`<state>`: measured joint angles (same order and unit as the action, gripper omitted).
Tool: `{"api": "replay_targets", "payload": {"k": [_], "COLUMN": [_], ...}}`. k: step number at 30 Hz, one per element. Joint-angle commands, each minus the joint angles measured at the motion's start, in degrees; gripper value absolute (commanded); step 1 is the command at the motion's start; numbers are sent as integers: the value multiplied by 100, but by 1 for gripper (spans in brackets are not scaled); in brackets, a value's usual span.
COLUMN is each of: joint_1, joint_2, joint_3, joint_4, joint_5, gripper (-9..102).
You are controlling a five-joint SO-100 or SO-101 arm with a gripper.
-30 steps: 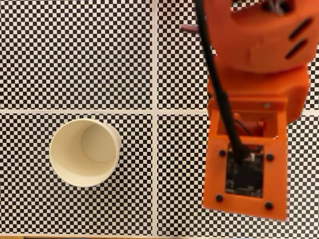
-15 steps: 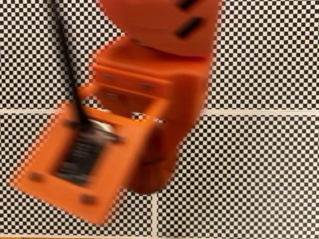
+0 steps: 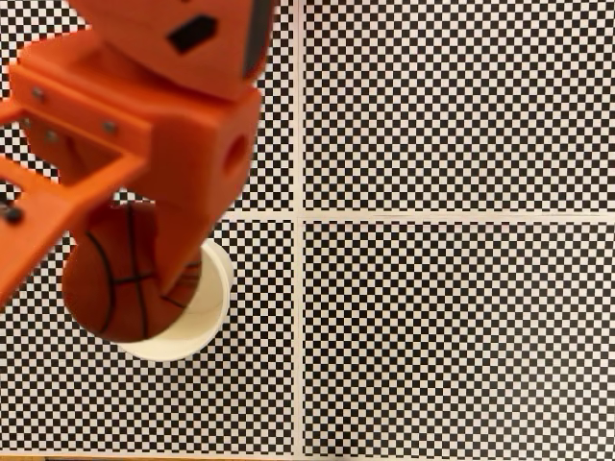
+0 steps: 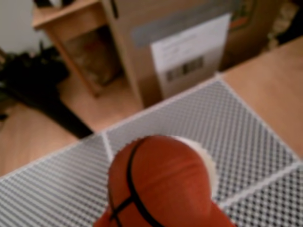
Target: Grasp basketball and place into cup.
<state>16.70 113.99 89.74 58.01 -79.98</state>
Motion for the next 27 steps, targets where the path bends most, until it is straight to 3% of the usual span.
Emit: {"api": "replay_targets", "payload": {"k": [1, 14, 27], "joint_1": [185, 281, 272], "joint_2": [-114, -1468, -1758], "joint_3": [-360, -1160, -905], "joint_4": [-141, -123, -88], "joint_5": [-123, -141, -387], "gripper": [0, 0, 0]}}
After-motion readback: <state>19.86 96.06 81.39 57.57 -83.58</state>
